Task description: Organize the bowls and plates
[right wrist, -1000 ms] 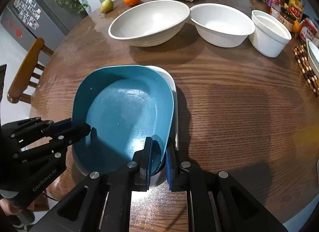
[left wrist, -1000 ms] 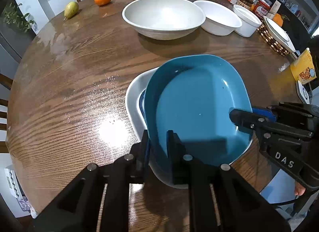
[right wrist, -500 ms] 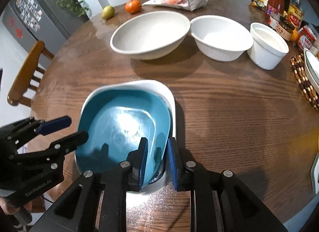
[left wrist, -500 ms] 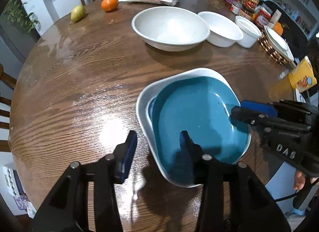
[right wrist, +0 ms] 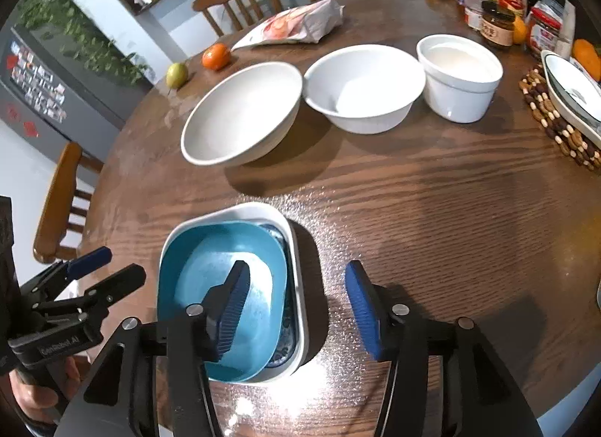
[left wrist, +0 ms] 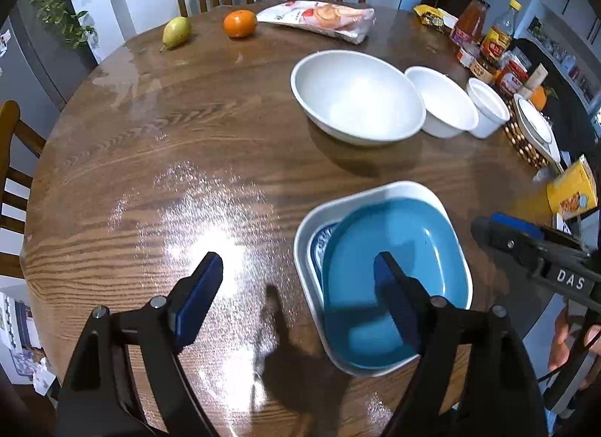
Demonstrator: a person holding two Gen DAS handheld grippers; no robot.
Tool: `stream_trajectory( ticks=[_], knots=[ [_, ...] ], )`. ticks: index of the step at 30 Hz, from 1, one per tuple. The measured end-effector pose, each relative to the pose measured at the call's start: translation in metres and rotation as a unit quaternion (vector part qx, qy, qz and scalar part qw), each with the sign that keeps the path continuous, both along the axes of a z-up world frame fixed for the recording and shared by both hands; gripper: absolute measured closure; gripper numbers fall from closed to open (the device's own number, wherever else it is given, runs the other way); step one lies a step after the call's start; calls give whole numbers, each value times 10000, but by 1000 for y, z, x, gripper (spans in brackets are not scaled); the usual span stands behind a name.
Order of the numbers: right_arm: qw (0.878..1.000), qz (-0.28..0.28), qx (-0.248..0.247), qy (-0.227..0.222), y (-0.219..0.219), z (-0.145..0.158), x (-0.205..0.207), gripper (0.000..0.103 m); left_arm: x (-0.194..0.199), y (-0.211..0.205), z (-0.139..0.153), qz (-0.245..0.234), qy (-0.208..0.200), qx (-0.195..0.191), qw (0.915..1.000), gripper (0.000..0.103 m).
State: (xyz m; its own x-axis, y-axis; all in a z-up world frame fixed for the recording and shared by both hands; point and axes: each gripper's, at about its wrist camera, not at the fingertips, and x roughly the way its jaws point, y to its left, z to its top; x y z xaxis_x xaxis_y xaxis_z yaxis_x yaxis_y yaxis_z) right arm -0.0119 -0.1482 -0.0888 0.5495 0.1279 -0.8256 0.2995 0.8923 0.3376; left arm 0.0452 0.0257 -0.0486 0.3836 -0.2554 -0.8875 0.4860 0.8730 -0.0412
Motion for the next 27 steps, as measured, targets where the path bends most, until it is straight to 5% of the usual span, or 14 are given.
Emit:
stream_trajectory(
  ticks=[13,27],
  knots=[
    [9990,-270,237,-268,-15,19,11,39,29,-5,17,79,-70,-228,9997,10],
    [9964,-746,168,-370,-28,36,15,39,56,-31,57,-412,-636,-426,9962,8]
  ],
)
